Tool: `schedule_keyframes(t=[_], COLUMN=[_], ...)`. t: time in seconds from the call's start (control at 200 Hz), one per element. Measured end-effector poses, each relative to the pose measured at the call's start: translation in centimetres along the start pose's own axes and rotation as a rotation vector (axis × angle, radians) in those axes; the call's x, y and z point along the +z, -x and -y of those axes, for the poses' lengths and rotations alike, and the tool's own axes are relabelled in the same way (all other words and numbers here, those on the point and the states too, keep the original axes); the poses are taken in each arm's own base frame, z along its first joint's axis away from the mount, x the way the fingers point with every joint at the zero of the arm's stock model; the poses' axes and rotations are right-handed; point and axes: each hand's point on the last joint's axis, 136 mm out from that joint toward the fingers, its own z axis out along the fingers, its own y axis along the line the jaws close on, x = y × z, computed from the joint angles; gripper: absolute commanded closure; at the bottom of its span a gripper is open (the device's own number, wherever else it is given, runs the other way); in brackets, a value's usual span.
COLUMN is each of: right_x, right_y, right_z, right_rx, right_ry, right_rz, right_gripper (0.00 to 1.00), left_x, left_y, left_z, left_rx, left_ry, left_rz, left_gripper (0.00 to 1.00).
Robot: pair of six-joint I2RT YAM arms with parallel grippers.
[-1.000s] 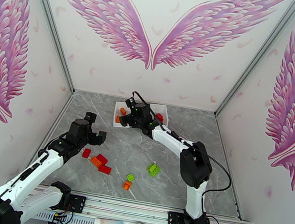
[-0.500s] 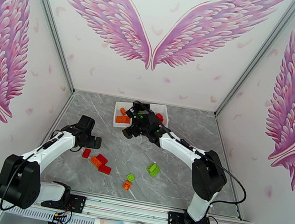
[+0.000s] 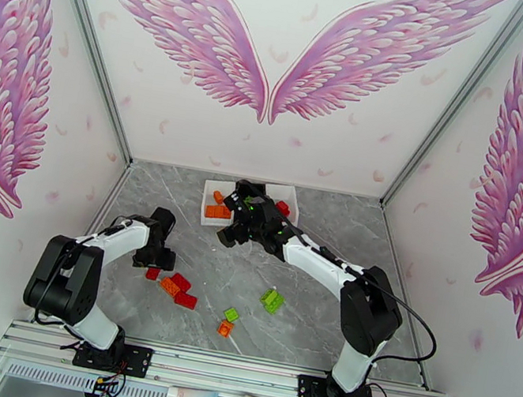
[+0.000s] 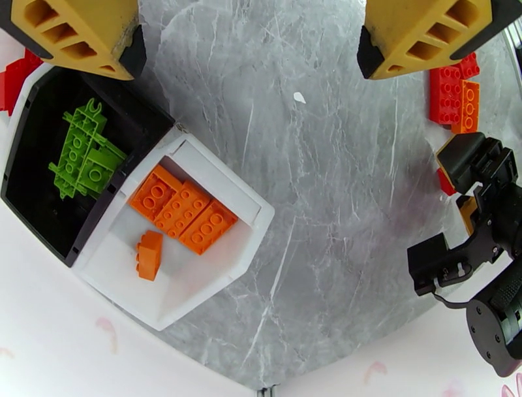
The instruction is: Sort the legos into containers by color
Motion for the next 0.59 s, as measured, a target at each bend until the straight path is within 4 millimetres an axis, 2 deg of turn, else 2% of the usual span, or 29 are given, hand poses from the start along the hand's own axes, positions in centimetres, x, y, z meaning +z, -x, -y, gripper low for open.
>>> schedule_keyframes(t=[0.14, 0.305, 0.595], right_x=[0.0, -0.1, -1.2], right_y=[-0.5, -0.8, -0.2], right_z=[0.7, 1.2, 1.6], right_rx=[0.026, 0.051, 0.078], right_ry=[-0.011, -0.019, -0.031], right_rz=[-0.006, -0.010, 0.025], right_gripper=[0.10, 0.10, 0.10], left_x=[0.3, 0.3, -0.4], left_y=[-0.3, -0.3, 0.1], left_z=[-0.1, -0.1, -0.1], left_rx=[-0.004, -0.013, -0.020], left_ry=[0.006, 0.007, 0.000], left_rz=[-0.017, -0.018, 0.013], left_gripper=[0.54, 0.63, 0.66])
